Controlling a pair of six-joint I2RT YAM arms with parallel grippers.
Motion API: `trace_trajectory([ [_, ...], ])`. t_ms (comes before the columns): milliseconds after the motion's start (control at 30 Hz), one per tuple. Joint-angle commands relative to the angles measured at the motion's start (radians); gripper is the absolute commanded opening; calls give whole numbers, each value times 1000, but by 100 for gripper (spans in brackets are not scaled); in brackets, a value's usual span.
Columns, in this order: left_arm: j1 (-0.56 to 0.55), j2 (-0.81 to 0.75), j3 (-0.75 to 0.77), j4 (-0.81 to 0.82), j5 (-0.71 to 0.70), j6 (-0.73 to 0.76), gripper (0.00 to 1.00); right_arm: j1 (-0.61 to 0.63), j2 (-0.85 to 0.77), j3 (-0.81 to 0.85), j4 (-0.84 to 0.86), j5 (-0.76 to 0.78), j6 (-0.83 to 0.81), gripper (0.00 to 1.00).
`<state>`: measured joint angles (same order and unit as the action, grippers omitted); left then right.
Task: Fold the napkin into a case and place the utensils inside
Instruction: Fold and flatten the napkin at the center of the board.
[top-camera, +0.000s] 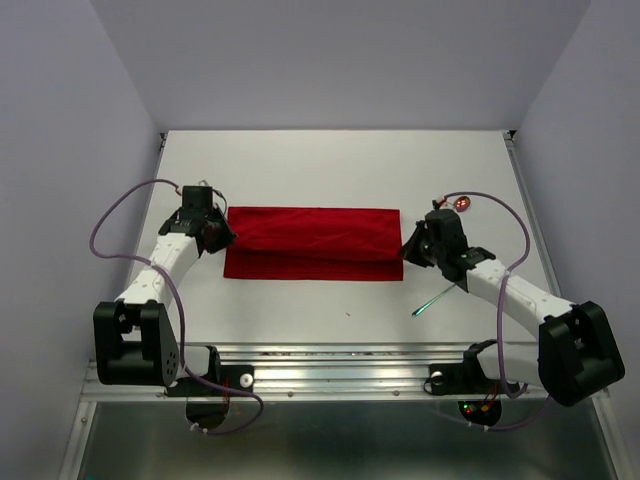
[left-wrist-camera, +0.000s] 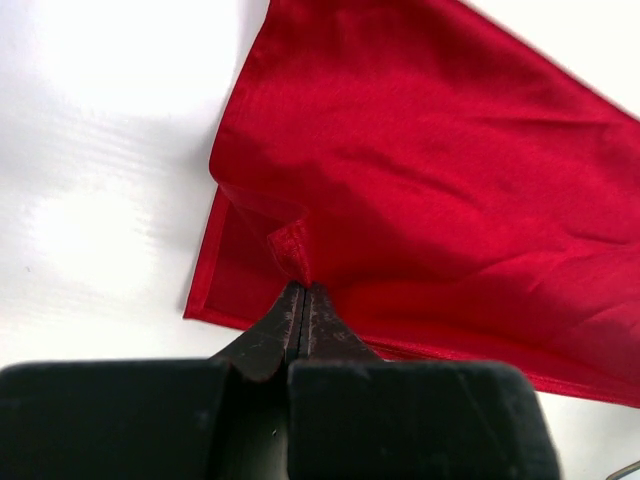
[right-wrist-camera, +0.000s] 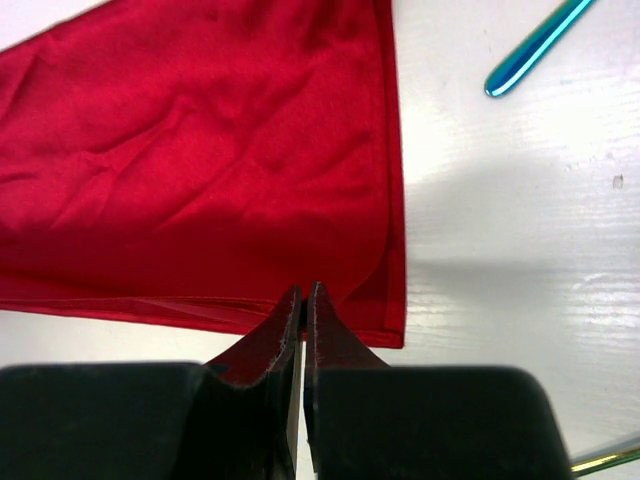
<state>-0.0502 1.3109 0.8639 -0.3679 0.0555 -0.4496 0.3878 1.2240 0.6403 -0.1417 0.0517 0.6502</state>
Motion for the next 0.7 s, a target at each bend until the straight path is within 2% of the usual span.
trace_trajectory([
  [0, 6, 8, 122, -3, -45, 57, 0, 5, 8, 79, 36, 39, -23, 1],
  [200, 6, 10, 227, 0, -26, 61, 0, 5, 9, 133, 37, 54, -49, 1],
  [300, 6, -4, 224, -2, -25, 65, 0, 5, 15, 144, 36, 42, -58, 1],
  [667, 6, -45, -75, 82, 32, -4, 0, 5, 6, 18, 40, 33, -34, 1],
])
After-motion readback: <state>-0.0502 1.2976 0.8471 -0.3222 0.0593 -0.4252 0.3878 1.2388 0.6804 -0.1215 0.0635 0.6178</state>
